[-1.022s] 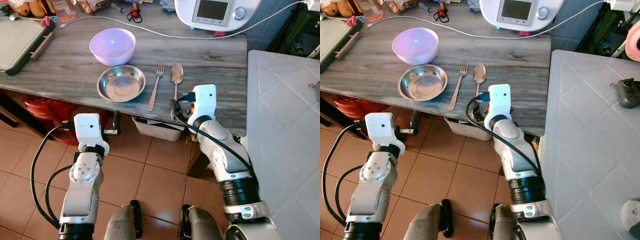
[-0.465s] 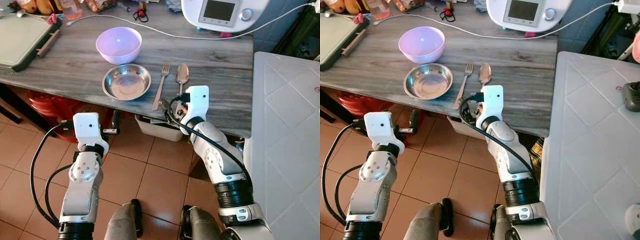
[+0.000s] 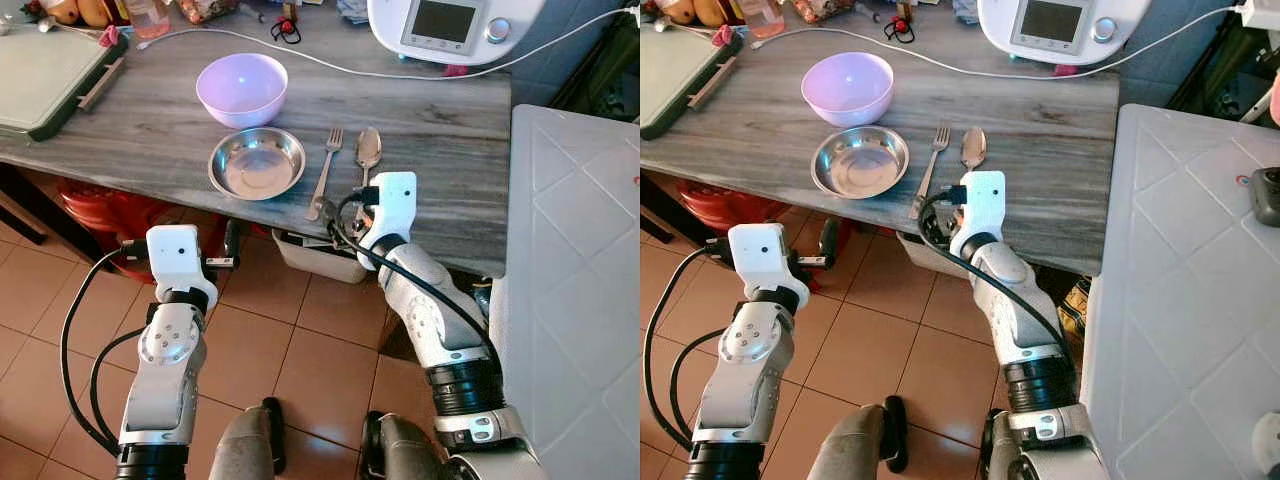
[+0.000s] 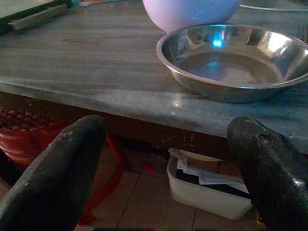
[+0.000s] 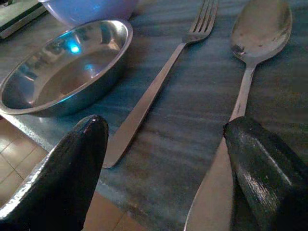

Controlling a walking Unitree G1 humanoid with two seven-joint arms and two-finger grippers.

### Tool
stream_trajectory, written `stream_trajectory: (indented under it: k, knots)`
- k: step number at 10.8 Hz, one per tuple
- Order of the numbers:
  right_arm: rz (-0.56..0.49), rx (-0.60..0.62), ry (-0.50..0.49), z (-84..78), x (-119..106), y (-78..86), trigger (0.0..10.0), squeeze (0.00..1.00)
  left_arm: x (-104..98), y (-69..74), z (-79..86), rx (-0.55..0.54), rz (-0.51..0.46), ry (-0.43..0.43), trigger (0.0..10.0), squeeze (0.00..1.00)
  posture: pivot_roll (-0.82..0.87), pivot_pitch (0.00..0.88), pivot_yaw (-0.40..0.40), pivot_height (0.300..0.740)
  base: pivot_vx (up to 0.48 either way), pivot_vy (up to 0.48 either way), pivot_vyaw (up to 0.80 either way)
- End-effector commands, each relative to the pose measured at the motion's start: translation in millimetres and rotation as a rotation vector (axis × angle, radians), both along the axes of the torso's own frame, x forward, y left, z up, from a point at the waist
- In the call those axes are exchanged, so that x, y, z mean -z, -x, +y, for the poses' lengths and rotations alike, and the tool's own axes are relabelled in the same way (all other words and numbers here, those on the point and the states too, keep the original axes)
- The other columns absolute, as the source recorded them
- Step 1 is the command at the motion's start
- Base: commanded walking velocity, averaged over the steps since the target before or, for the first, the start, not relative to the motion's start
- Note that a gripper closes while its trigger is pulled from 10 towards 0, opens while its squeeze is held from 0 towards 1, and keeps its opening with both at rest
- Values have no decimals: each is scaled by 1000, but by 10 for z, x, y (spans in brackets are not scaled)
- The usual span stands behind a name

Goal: Setting the table

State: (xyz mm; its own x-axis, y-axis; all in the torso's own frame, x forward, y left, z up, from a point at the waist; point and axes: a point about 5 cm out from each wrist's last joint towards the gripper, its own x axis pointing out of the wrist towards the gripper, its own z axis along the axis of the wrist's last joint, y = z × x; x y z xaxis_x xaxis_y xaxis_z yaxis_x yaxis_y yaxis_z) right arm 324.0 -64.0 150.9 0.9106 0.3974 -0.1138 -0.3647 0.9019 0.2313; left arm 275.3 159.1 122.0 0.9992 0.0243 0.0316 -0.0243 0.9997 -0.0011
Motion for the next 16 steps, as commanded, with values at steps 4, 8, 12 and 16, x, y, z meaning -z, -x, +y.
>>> stream_trajectory:
  k: [4, 8, 12, 16]
  knots:
    - [-9, -24, -38, 81, -22, -31, 10000, 0, 6, 15, 45, -14, 1, -2, 10000, 0, 0, 190, 64, 740, 0, 0, 0]
    - [-26, -35, -56, 106, -53, -60, 10000, 0, 4, 8, 45, -15, 1, -3, 10000, 0, 1, 188, 65, 740, 0, 0, 0]
    - [-171, 40, -2, -125, -233, -32, 10000, 0, -11, 5, 62, -17, -3, -4, 10000, 0, -2, 191, 68, 740, 0, 0, 0]
    - [-152, 107, 22, -281, -155, -134, 10000, 0, -5, 70, 90, -12, 9, -15, 10000, 0, 20, 214, 81, 740, 0, 0, 0]
